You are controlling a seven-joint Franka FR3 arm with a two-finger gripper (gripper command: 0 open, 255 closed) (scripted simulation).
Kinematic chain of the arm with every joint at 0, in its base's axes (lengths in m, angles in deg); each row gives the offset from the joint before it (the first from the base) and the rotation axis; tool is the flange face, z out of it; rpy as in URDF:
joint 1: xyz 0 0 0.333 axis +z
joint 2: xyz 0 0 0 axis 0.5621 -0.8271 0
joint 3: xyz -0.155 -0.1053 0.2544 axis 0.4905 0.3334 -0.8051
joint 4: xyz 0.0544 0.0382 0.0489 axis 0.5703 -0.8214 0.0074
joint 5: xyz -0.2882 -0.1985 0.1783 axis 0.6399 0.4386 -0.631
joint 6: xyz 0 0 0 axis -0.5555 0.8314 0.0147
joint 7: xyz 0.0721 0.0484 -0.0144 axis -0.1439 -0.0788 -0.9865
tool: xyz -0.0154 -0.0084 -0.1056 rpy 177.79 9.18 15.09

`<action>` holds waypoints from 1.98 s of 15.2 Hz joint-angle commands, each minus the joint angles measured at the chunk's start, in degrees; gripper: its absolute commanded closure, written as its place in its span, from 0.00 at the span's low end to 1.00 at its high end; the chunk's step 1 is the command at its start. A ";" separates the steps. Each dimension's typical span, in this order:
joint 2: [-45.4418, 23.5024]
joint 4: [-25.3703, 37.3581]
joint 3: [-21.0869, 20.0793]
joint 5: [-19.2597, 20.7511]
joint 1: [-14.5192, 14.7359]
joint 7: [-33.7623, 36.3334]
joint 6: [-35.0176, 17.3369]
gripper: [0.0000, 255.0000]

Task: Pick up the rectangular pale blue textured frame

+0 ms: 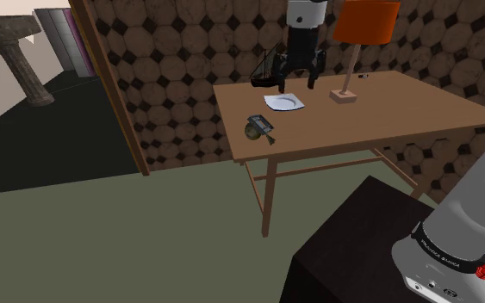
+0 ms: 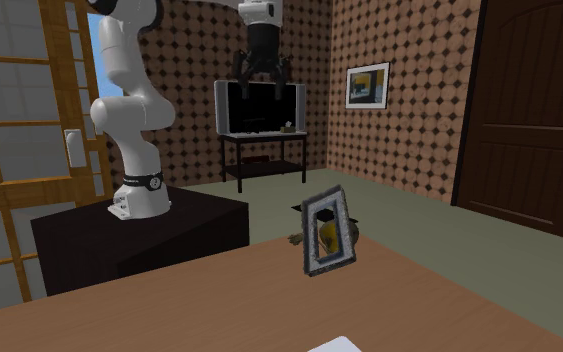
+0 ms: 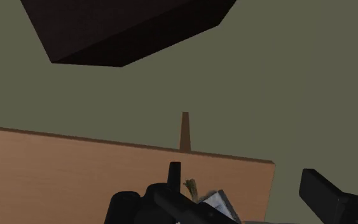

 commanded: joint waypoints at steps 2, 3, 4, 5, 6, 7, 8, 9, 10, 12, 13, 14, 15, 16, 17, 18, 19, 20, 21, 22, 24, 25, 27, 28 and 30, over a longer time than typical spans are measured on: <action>-7.68 4.90 -0.87 1.15 -0.65 5.25 -0.83 0.00; -10.24 6.81 -1.02 1.58 -0.77 6.93 -0.85 0.00; -12.81 8.78 -1.11 2.01 -0.84 8.57 -0.80 0.00; -15.38 10.83 -1.13 2.44 -0.89 10.17 -0.68 0.00; -17.95 12.95 -1.11 2.85 -0.91 11.73 -0.48 0.00; -20.52 15.14 -1.03 3.25 -0.90 13.25 -0.21 0.00; -23.09 17.41 -0.89 3.61 -0.86 14.71 0.12 0.00; -25.67 19.76 -0.70 3.95 -0.79 16.12 0.53 0.00; -28.25 22.19 -0.46 4.24 -0.70 17.48 1.01 0.00; -33.46 27.33 0.13 4.70 -0.50 20.04 2.18 0.00; -36.09 30.06 0.47 4.86 -0.39 21.24 2.87 0.00; -38.75 32.90 0.83 4.98 -0.29 22.39 3.65 0.00; -41.45 35.87 1.21 5.06 -0.20 23.50 4.50 0.00; -44.21 38.99 1.61 5.09 -0.12 24.56 5.45 0.00; -47.02 42.29 2.01 5.08 -0.05 25.58 6.50 0.00; -49.93 45.79 2.42 5.03 0.01 26.57 7.66 0.00; -52.95 49.54 2.84 4.95 0.04 27.53 8.96 0.00; -56.12 53.62 3.24 4.84 0.05 28.46 10.43 0.00; -59.50 58.13 3.64 4.70 0.05 29.37 12.11 0.00; -60.80 59.91 3.79 4.65 0.04 29.70 12.80 0.00; -61.04 58.78 3.80 4.67 0.01 29.70 11.42 0.00; -61.16 58.21 3.81 4.68 -0.01 29.70 10.74 0.00; -61.52 57.29 3.83 4.70 -0.03 29.70 9.45 0.00; -61.69 56.80 3.83 4.72 -0.04 29.70 8.80 0.00; -62.04 56.18 3.85 4.74 -0.05 29.70 7.84 0.00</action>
